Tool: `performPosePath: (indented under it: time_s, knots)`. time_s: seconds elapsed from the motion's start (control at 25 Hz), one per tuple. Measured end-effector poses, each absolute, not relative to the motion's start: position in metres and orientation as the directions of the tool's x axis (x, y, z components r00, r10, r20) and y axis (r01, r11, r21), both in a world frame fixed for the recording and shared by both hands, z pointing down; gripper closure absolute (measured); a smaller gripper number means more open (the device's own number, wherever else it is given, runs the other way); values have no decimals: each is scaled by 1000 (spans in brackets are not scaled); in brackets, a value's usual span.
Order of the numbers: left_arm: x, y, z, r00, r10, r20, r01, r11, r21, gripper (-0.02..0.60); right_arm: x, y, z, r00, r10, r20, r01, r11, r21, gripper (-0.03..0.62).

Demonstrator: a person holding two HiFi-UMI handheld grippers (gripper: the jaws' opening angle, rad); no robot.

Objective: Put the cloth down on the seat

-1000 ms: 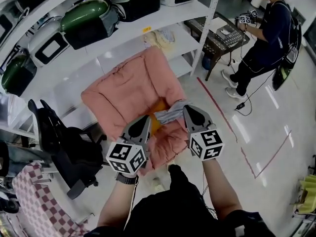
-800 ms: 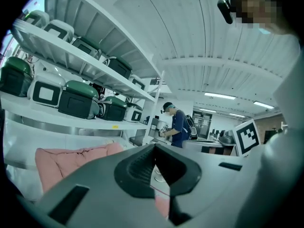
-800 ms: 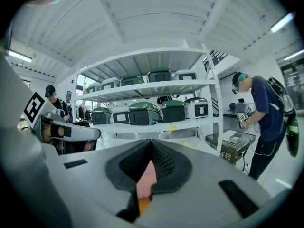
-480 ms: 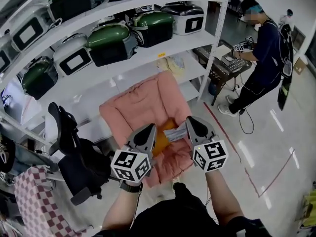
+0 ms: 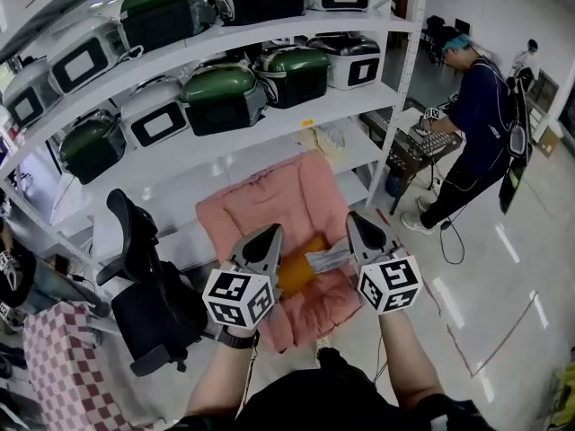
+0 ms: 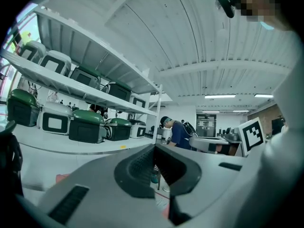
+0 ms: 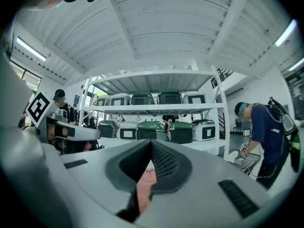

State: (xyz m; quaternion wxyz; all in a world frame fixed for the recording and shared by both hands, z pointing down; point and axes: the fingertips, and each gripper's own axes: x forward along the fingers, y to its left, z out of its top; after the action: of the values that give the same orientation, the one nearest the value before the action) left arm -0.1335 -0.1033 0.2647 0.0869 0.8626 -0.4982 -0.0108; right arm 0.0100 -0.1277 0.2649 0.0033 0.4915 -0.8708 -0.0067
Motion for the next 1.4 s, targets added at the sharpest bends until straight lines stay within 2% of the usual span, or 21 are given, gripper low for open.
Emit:
performPosePath:
  time_s: [0.6, 1.4]
  knots:
    - [-188, -97, 215, 417, -909, 1, -904, -415, 106, 577, 17, -121, 222, -503, -862, -66, -864, 502, 39, 589]
    - [-197, -96, 220, 419, -908, -11, -901, -417, 119, 577, 1, -123, 233, -518, -854, -47, -855, 516, 50, 589]
